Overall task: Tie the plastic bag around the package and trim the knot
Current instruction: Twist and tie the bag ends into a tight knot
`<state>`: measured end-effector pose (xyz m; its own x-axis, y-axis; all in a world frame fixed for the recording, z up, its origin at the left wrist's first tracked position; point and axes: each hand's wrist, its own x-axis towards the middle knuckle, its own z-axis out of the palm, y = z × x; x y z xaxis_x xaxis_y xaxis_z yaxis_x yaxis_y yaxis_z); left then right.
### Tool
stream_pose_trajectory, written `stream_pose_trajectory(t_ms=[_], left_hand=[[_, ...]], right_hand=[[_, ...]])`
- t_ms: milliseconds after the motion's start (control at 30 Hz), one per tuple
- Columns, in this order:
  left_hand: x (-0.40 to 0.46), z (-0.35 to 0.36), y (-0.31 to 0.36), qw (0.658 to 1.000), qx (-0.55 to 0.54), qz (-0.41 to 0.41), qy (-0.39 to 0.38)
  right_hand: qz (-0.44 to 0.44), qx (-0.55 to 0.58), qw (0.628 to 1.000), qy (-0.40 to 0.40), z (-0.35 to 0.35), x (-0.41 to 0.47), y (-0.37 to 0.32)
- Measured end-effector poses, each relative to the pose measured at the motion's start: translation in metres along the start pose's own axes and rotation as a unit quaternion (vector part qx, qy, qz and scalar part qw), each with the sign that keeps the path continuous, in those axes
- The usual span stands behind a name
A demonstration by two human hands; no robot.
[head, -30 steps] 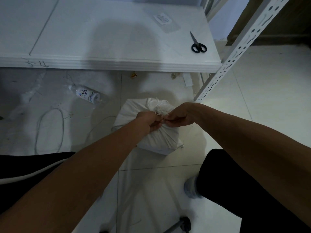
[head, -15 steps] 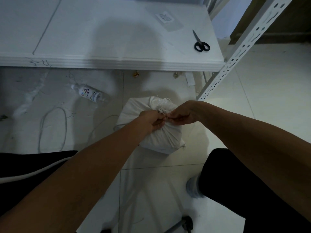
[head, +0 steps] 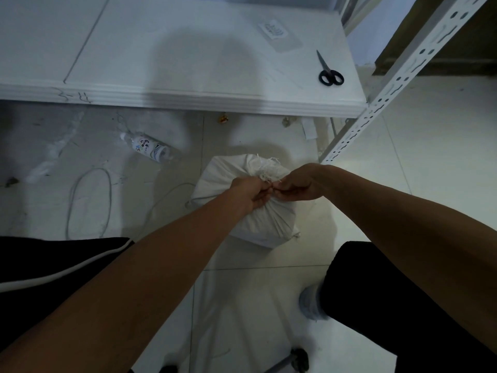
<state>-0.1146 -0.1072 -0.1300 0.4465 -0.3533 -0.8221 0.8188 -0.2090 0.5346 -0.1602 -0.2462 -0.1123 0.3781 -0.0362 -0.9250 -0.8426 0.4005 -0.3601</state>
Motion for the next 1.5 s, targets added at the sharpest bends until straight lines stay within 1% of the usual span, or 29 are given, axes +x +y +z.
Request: stream_pose_trajectory(t_ms=[267, 467, 567, 733, 967, 1133, 1233, 1367, 1500], left_hand=[[-0.002, 0.001, 0.000, 1.000, -0.001, -0.002, -0.003], [-0.002, 0.002, -0.001, 0.999, -0.031, 0.012, 0.005], [-0.004, 0.003, -0.004, 0.999, -0.046, 0.021, 0.006], [-0.004, 0.000, -0.006, 0.998, -0.060, 0.019, -0.005], [-0.006, -0.005, -0.004, 1.000, -0.025, -0.001, -0.002], [-0.006, -0.004, -0.003, 1.000, -0.003, -0.003, 0.012], [-0.006, -0.005, -0.002, 1.000, 0.021, -0.004, 0.007], [-0.009, -0.005, 0.001, 0.998, 0.061, -0.020, -0.018], [-0.009, -0.007, 0.001, 0.997, 0.073, -0.009, -0.017]], right_hand=[[-0.009, 0.000, 1.000, -0.001, -0.002, 0.001, 0.003], [-0.020, 0.019, 1.000, -0.012, -0.002, 0.005, 0.003], [-0.041, 0.015, 0.999, -0.005, -0.002, 0.004, 0.006], [-0.086, -0.016, 0.996, 0.029, 0.000, 0.002, 0.011], [-0.093, -0.020, 0.995, 0.023, 0.000, -0.003, 0.012], [-0.153, -0.100, 0.980, 0.072, 0.003, -0.007, 0.010], [-0.181, -0.112, 0.973, 0.083, 0.002, -0.005, 0.013], [-0.206, -0.117, 0.969, 0.070, -0.003, -0.006, 0.015], [-0.215, -0.133, 0.966, 0.061, -0.001, -0.007, 0.016]])
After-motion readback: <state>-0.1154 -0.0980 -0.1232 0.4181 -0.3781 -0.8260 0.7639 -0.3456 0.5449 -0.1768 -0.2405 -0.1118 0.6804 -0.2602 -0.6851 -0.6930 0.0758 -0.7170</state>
